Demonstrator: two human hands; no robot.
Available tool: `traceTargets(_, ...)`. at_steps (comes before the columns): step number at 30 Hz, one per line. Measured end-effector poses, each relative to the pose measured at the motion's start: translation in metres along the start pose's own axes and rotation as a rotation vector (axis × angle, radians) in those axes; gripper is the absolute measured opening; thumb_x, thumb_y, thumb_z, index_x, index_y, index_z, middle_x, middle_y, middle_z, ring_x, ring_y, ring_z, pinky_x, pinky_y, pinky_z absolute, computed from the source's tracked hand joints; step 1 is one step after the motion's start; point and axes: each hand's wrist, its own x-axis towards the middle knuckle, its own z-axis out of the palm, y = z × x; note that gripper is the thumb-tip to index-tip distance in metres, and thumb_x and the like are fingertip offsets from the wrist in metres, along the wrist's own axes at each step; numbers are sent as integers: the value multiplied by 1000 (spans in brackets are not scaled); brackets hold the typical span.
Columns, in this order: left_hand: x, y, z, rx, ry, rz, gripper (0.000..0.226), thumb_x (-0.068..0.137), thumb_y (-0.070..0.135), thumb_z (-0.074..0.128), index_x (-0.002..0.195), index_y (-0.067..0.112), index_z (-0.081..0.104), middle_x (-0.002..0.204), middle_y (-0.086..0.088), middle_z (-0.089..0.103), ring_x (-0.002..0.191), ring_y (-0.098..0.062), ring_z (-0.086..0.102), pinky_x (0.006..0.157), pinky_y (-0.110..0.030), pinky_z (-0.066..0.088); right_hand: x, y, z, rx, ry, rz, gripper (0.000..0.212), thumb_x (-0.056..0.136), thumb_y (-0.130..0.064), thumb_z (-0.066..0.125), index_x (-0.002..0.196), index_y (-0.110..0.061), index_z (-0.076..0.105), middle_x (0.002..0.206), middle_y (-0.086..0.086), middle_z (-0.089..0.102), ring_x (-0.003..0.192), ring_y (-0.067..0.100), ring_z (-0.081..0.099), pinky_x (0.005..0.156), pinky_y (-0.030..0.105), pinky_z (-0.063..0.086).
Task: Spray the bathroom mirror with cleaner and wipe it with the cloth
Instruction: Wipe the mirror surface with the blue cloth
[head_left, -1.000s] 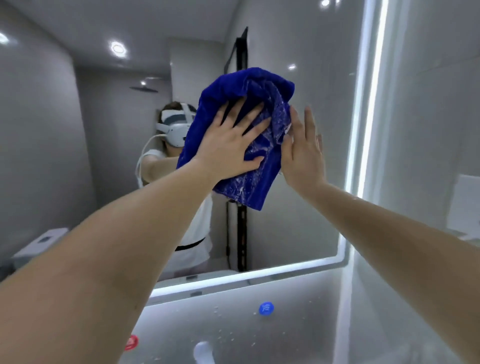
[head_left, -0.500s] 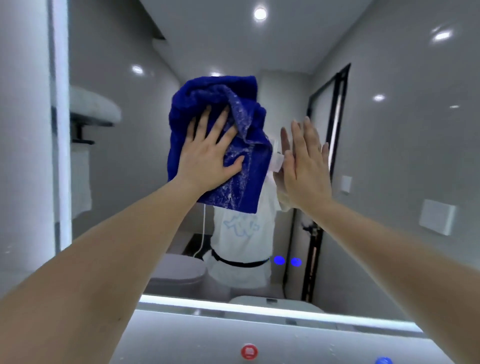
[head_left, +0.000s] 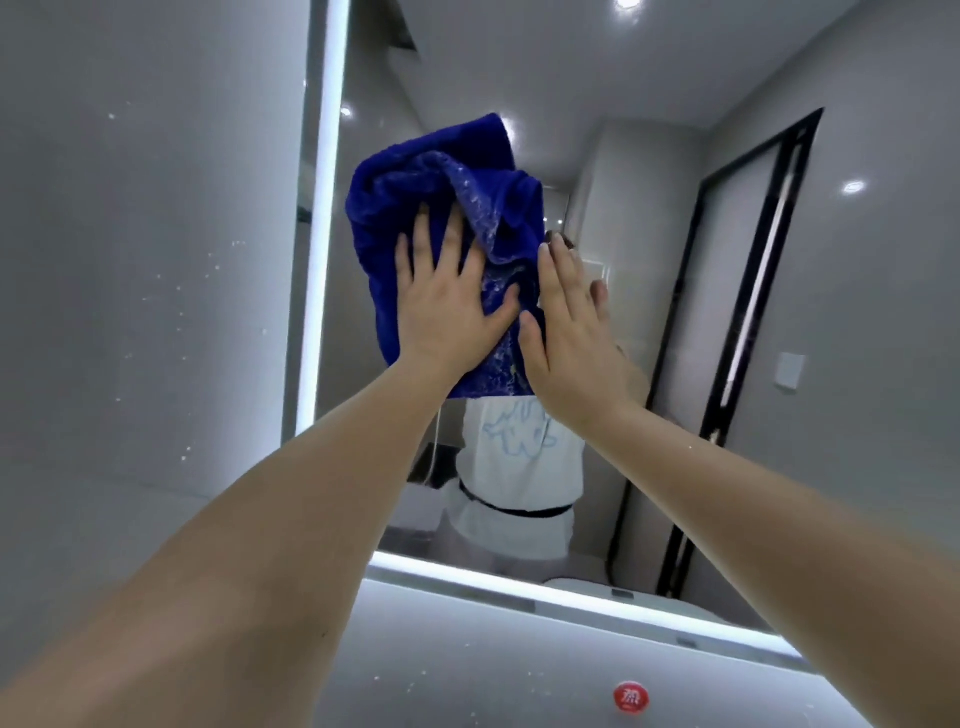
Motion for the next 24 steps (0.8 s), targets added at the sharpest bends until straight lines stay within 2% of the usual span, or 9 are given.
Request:
traceTargets(4, -15, -1, 3, -16, -30, 6, 68, 88, 56, 31, 146, 22, 22, 155, -8, 20, 142, -38, 12, 115, -50, 6, -6, 11, -10, -61, 11, 0, 57, 100, -28, 27, 151, -14, 8, 160, 3, 7, 147, 16, 3, 120, 43, 1)
traceTargets(7, -47, 5, 12, -9, -57, 21, 65, 88, 54, 34, 142, 20, 23, 152, -12, 28, 140, -41, 17, 113, -54, 12, -11, 37, -28, -124, 28, 37, 56, 100, -30, 25, 151, -15, 6, 160, 2, 5, 147, 13, -1, 119, 38, -4)
traceTargets(12, -98, 49, 29, -22, -135, -114, 61, 88, 49, 32, 135, 12, 34, 143, -18, 40, 134, -49, 26, 110, -59, 18, -41, 94, -62, -184, 87, 120, 57, 98, -26, 33, 150, -12, 14, 159, 5, 14, 147, 17, 7, 115, 32, -6)
traceTargets(16, -102, 102, 33, -30, -140, -189, 60, 89, 47, 31, 135, 9, 39, 143, -20, 40, 133, -52, 24, 110, -59, 14, -72, 145, -84, -293, 49, 100, 58, 96, -29, 31, 150, -11, 17, 157, 6, 19, 146, 20, 13, 117, 41, 3)
traceTargets(21, -93, 175, 35, -15, -157, -68, 63, 89, 48, 30, 137, 9, 37, 145, -18, 37, 135, -52, 21, 111, -58, 11, -101, 203, -113, -311, 56, 157, 57, 95, -27, 38, 148, -10, 23, 156, 8, 24, 144, 21, 18, 116, 48, 14)
traceTargets(24, -88, 235, 38, -16, -150, 18, 62, 88, 48, 31, 135, 10, 39, 145, -17, 38, 135, -52, 22, 110, -59, 13, -129, 231, -142, -325, 42, 184, 58, 95, -31, 30, 149, -12, 21, 157, 6, 22, 145, 21, 16, 117, 42, 3)
